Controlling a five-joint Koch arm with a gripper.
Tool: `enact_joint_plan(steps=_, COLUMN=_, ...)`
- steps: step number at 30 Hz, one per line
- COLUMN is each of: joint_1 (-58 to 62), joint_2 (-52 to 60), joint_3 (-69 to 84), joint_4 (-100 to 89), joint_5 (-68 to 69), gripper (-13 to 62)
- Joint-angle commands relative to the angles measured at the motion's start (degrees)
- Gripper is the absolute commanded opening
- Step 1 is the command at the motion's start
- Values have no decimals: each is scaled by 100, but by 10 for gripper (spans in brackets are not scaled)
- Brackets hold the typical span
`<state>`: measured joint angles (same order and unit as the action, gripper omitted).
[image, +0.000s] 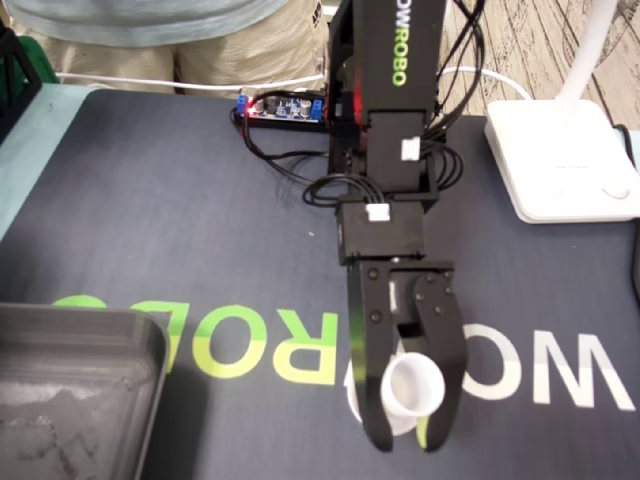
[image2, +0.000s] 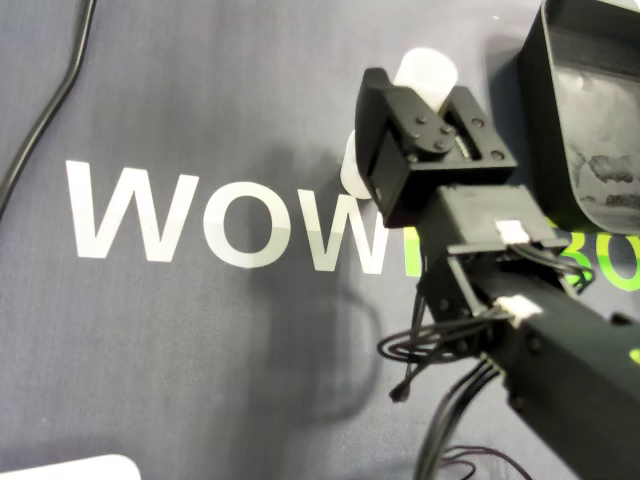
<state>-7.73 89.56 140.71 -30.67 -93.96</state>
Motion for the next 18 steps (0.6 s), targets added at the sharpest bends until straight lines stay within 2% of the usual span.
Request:
enact_joint_plan(steps=1, joint_1=18, joint_2=9, joint_3=-70, joint_4=-483, joint_5=-62, gripper=34)
enact_joint_plan(steps=4, joint_1=35, joint_2=-53, joint_3=-70, joint_4=-483, joint_5=-53, gripper=118)
enact_joint_plan(steps=12, joint_1=88, joint_2=35, joint_3=123, joint_4=-536, joint_5=-9, gripper=258)
enact_joint_plan(steps=18, joint_1=114, joint_2=123, joint_3=396, joint_4=-1644, joint_5=97, gripper=292)
